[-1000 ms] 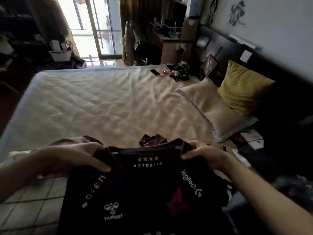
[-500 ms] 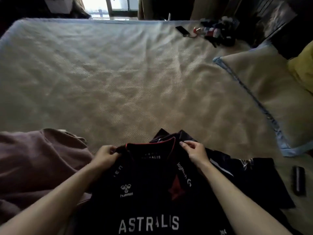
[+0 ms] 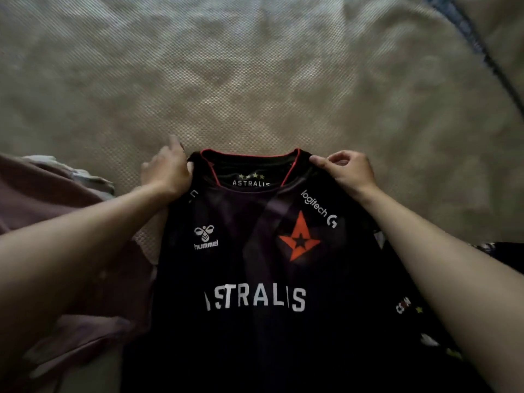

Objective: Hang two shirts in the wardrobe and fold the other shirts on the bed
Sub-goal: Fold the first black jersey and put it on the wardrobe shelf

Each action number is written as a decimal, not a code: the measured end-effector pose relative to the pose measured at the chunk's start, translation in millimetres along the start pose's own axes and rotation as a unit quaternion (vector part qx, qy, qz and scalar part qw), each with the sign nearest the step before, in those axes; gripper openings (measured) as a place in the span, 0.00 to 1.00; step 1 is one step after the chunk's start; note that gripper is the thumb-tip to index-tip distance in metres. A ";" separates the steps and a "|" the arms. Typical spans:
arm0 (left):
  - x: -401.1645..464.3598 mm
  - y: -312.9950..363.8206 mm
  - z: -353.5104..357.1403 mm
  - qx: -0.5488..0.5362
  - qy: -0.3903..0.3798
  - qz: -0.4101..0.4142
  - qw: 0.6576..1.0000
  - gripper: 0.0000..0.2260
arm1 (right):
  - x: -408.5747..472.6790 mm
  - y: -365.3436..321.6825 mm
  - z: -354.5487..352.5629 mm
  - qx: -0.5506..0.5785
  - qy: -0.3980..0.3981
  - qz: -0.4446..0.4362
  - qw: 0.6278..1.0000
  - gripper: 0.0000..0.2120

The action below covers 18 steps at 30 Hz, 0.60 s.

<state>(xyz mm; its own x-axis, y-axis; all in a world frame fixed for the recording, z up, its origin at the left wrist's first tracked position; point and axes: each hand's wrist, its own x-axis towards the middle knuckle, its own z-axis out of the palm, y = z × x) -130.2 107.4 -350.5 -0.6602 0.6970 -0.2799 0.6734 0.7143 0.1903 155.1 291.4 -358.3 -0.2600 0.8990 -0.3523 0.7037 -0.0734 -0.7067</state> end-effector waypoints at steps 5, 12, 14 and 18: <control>-77.8 71.0 13.6 0.036 0.069 0.419 0.905 0.16 | -47.7 16.0 -82.1 -0.033 -0.303 0.123 0.945 0.19; -153.4 114.3 95.1 0.109 -0.096 0.412 0.899 0.33 | -69.6 67.5 -140.8 0.038 -0.327 0.224 0.917 0.16; -155.7 116.3 94.7 0.119 -0.091 0.406 0.901 0.32 | -71.4 74.9 -143.9 0.086 -0.221 0.212 0.948 0.15; -156.1 118.7 93.8 0.129 -0.090 0.404 0.901 0.34 | -76.2 86.2 -142.0 -0.041 -0.058 0.119 0.990 0.12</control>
<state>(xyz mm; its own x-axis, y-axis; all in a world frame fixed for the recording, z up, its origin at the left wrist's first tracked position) 84.0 77.5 -372.5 0.1294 0.9452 -0.2998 0.9804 -0.0767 0.1813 329.4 277.8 -305.3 -0.1502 0.8044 -0.5748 0.8043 -0.2386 -0.5442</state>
